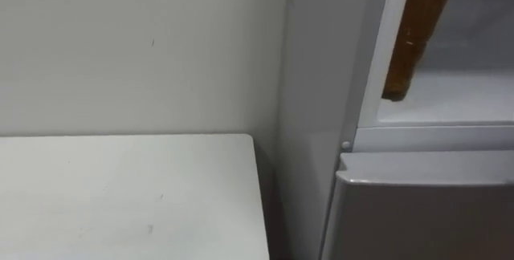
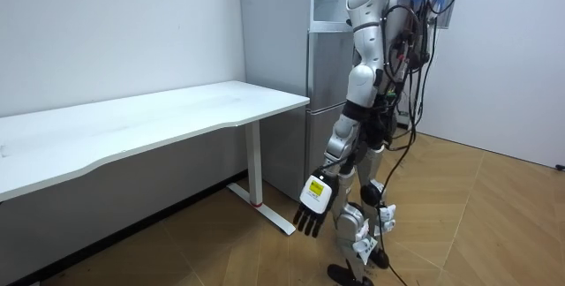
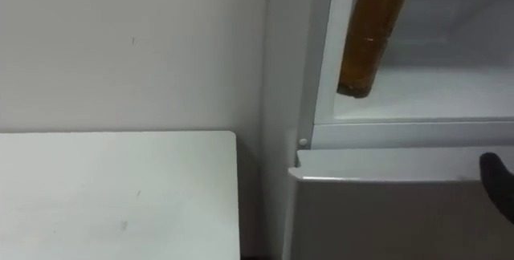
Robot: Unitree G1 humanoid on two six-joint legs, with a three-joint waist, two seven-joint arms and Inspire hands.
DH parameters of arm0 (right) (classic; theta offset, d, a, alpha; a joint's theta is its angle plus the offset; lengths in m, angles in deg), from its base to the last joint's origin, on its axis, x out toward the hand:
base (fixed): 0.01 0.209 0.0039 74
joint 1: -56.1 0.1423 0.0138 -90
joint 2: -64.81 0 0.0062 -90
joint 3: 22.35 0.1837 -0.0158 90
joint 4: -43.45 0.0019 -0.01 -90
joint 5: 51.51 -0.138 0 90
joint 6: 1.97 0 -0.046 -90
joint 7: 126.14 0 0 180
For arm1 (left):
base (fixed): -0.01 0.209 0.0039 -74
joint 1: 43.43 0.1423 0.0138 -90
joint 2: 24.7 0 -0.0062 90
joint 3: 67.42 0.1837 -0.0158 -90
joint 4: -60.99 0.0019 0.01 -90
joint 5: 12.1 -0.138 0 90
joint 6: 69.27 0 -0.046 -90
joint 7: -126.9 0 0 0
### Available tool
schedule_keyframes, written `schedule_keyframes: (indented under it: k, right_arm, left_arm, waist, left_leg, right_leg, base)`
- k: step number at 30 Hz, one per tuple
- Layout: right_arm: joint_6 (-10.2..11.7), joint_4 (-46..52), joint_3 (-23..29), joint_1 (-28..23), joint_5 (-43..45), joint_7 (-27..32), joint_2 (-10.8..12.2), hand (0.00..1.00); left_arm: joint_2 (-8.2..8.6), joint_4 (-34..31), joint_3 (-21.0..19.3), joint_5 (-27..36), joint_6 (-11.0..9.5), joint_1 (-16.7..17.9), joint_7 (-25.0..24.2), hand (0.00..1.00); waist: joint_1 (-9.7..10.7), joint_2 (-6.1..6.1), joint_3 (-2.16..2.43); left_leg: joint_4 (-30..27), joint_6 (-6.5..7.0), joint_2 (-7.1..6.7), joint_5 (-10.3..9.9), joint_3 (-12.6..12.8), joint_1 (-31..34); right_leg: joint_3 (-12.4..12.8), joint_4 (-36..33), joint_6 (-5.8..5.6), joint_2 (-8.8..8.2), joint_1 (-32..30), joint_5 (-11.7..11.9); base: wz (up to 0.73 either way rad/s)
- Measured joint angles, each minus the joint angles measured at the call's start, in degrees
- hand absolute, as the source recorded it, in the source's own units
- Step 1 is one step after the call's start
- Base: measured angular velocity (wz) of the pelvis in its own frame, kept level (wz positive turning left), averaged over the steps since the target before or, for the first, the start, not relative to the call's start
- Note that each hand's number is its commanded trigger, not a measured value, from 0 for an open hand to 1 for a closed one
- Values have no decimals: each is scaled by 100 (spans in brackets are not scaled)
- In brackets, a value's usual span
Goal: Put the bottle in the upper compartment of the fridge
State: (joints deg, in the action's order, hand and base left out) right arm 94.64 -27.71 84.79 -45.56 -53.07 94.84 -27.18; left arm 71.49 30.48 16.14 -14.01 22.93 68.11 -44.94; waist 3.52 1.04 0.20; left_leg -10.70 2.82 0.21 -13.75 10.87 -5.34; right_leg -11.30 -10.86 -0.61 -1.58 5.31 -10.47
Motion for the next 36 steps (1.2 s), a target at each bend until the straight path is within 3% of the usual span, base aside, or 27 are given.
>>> schedule_keyframes:
  k: [7,10,13,22,25,31,36]
  right_arm:
    - [30,-739,-33,-598,31,605,329,0]
    - [253,-1167,-150,-800,211,785,396,0]
    - [274,-1687,-300,-816,156,920,497,0]
    - [465,-3058,-592,-806,-809,1257,511,0]
    - [735,-3946,-712,-798,-1164,1297,534,0]
    - [679,-5367,-903,-887,-1326,1135,700,0]
    - [573,-6585,-1375,-824,-1360,610,700,0]
  left_arm:
    - [-9,105,118,12,-101,1,117,0]
    - [-5,112,248,10,-147,6,142,0]
    - [-4,113,300,24,-230,-3,138,0]
    - [18,124,502,429,-247,1,115,0]
    - [11,106,508,473,-281,5,139,0]
    - [3,139,481,472,-377,70,136,0]
    - [11,136,530,471,-373,-10,113,0]
  waist:
    - [-55,-34,-13]
    - [-54,-66,-17]
    - [-73,-86,-15]
    - [-77,-210,27]
    - [-55,-224,19]
    - [-67,-181,18]
    - [-97,-85,-21]
  left_leg:
    - [-19,1,1,-1,12,74]
    - [-38,4,4,-10,12,76]
    - [-63,13,-4,-21,12,119]
    - [-81,26,-9,-30,3,64]
    - [-86,23,-6,-28,-9,56]
    - [-73,24,-31,-28,-8,23]
    - [-55,22,-44,-31,-8,-37]
  right_leg:
    - [1,-9,0,-2,-65,0]
    - [7,-47,0,-2,-77,-1]
    - [48,-101,-1,-6,-147,-2]
    - [32,-84,-1,-10,-121,-2]
    - [23,-78,4,-14,-61,-6]
    - [48,-69,4,-31,-40,-56]
    - [121,-68,-2,-27,-36,-120]
  base:
    - [0]
    - [0]
    - [-7]
    - [-1]
    - [3]
    - [1]
    - [0]
